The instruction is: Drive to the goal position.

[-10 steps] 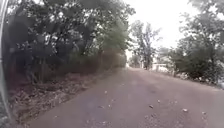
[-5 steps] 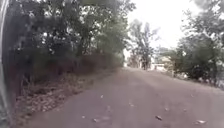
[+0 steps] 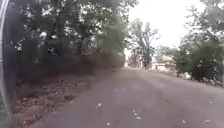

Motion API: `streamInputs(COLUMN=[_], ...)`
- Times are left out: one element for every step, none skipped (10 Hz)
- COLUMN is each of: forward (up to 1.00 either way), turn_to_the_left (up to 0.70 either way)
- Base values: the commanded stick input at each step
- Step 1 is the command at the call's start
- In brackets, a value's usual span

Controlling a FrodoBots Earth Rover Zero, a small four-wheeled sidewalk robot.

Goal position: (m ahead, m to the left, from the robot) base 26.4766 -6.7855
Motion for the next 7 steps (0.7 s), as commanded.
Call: streamInputs(forward=[0.7,0.7,0.7,0.7,0.7,0.7,0.7], turn_to_the_left=[0.0,0.0,0.0,-0.01,-0.02,-0.04,-0.05])
